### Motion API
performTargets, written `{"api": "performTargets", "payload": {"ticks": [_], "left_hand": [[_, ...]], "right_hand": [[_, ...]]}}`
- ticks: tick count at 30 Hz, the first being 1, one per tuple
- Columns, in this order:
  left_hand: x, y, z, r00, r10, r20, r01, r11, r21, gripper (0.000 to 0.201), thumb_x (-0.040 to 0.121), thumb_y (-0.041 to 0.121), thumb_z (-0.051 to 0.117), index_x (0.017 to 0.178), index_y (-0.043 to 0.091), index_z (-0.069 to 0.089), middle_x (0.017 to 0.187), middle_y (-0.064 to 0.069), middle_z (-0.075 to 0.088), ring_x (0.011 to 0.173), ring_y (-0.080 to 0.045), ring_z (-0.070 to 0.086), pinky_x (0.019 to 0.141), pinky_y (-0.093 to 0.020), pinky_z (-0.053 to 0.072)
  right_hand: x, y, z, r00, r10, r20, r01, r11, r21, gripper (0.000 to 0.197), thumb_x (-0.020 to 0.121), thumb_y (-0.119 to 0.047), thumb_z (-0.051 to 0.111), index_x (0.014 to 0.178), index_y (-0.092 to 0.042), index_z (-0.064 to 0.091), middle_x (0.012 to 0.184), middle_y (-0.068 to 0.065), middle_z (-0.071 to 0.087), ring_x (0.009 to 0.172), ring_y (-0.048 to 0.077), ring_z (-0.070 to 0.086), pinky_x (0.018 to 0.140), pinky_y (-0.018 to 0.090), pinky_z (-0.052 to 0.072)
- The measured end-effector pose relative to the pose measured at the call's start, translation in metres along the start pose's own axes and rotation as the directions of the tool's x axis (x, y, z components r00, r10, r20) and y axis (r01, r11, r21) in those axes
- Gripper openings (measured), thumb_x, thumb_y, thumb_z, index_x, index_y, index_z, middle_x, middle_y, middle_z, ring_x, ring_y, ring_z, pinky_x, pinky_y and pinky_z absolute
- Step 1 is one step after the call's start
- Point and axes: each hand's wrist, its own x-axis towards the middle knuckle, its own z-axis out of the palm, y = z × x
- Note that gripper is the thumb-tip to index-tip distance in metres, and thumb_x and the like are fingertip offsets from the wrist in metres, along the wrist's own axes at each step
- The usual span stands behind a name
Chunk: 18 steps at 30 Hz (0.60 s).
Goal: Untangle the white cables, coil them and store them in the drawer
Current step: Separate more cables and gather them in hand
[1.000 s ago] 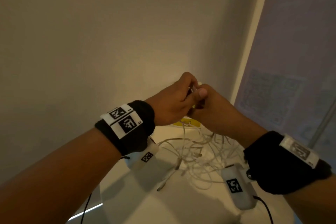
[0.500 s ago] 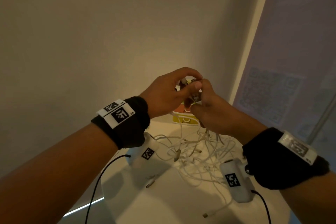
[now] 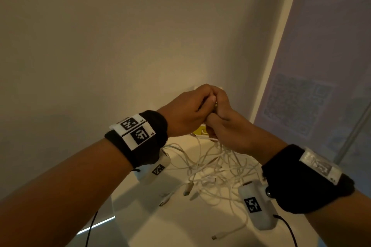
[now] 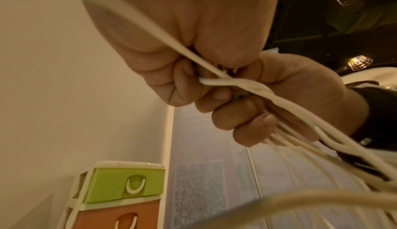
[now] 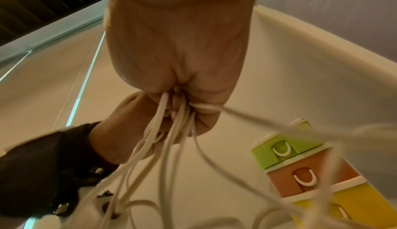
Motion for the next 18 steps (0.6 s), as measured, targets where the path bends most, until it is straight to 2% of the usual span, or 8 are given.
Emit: {"api": "performTargets", "payload": {"ticks": [3, 5, 6, 7, 9, 12, 14, 18], "left_hand": [[-0.003, 0.002, 0.004, 1.000, -0.001, -0.025, -0.002, 0.995, -0.105, 0.022, 0.105, 0.030, 0.028, 0.105, 0.023, 0.048, 0.103, -0.011, 0.064, 0.093, -0.023, 0.064, 0.085, -0.042, 0.053], [-0.004, 0.004, 0.003, 0.996, -0.064, -0.068, 0.050, 0.979, -0.200, 0.019, 0.103, 0.034, 0.026, 0.106, 0.023, 0.041, 0.094, -0.026, 0.059, 0.076, -0.027, 0.062, 0.067, -0.047, 0.054], [-0.003, 0.003, 0.002, 0.990, -0.111, -0.081, 0.088, 0.964, -0.250, 0.019, 0.103, 0.032, 0.025, 0.108, 0.019, 0.039, 0.086, -0.028, 0.054, 0.064, -0.021, 0.057, 0.055, -0.042, 0.050], [-0.003, 0.002, 0.001, 0.984, -0.156, -0.083, 0.125, 0.947, -0.297, 0.019, 0.104, 0.027, 0.024, 0.111, 0.014, 0.037, 0.079, -0.023, 0.050, 0.055, -0.012, 0.049, 0.047, -0.033, 0.044], [-0.003, 0.001, 0.000, 0.975, -0.212, -0.068, 0.177, 0.923, -0.343, 0.018, 0.104, 0.016, 0.023, 0.112, 0.007, 0.037, 0.076, -0.011, 0.045, 0.051, -0.005, 0.040, 0.047, -0.020, 0.036], [-0.003, -0.002, 0.000, 0.969, -0.243, -0.050, 0.206, 0.901, -0.381, 0.019, 0.104, 0.016, 0.026, 0.103, 0.005, 0.042, 0.075, -0.006, 0.041, 0.060, -0.011, 0.038, 0.056, -0.028, 0.036], [-0.002, -0.006, -0.001, 0.967, -0.249, -0.061, 0.209, 0.903, -0.375, 0.025, 0.104, 0.017, 0.028, 0.110, 0.004, 0.048, 0.078, -0.004, 0.047, 0.064, -0.013, 0.045, 0.060, -0.027, 0.041], [0.002, -0.007, -0.003, 0.979, -0.194, -0.062, 0.157, 0.912, -0.378, 0.022, 0.102, 0.011, 0.042, 0.121, 0.009, 0.053, 0.091, -0.006, 0.059, 0.072, -0.007, 0.062, 0.063, -0.023, 0.051]], "right_hand": [[0.002, 0.005, -0.001, 0.997, -0.077, -0.012, 0.075, 0.991, -0.112, 0.063, 0.095, -0.003, 0.052, 0.144, -0.027, 0.019, 0.104, -0.001, 0.054, 0.083, 0.001, 0.062, 0.072, 0.020, 0.054], [0.002, 0.007, -0.003, 0.997, -0.062, -0.034, 0.060, 0.996, -0.071, 0.078, 0.093, -0.009, 0.062, 0.151, -0.031, 0.014, 0.118, -0.008, 0.058, 0.099, 0.004, 0.066, 0.085, 0.021, 0.055], [0.003, 0.008, -0.003, 0.997, -0.049, -0.057, 0.047, 0.998, -0.048, 0.079, 0.093, -0.014, 0.064, 0.152, -0.032, 0.014, 0.118, -0.012, 0.059, 0.100, 0.001, 0.066, 0.085, 0.018, 0.054], [0.004, 0.008, -0.003, 0.995, -0.047, -0.083, 0.043, 0.998, -0.048, 0.076, 0.093, -0.018, 0.064, 0.152, -0.033, 0.019, 0.116, -0.017, 0.060, 0.100, -0.002, 0.066, 0.085, 0.015, 0.052], [0.007, 0.011, -0.004, 0.987, -0.078, -0.141, 0.065, 0.993, -0.101, 0.060, 0.091, -0.032, 0.063, 0.144, -0.032, 0.036, 0.112, -0.020, 0.062, 0.099, -0.002, 0.066, 0.086, 0.016, 0.052], [0.011, 0.015, -0.007, 0.970, -0.100, -0.222, 0.049, 0.974, -0.223, 0.033, 0.096, -0.042, 0.053, 0.125, -0.026, 0.054, 0.104, -0.009, 0.067, 0.094, 0.010, 0.066, 0.084, 0.032, 0.055], [0.013, 0.017, -0.010, 0.946, -0.057, -0.318, -0.022, 0.971, -0.239, 0.031, 0.097, -0.050, 0.045, 0.108, -0.024, 0.056, 0.093, 0.001, 0.068, 0.086, 0.022, 0.067, 0.076, 0.044, 0.057], [0.017, 0.013, -0.009, 0.888, 0.034, -0.458, 0.001, 0.997, 0.076, 0.045, 0.090, -0.058, 0.051, 0.100, -0.014, 0.053, 0.074, -0.002, 0.065, 0.065, 0.017, 0.066, 0.059, 0.040, 0.056]]}}
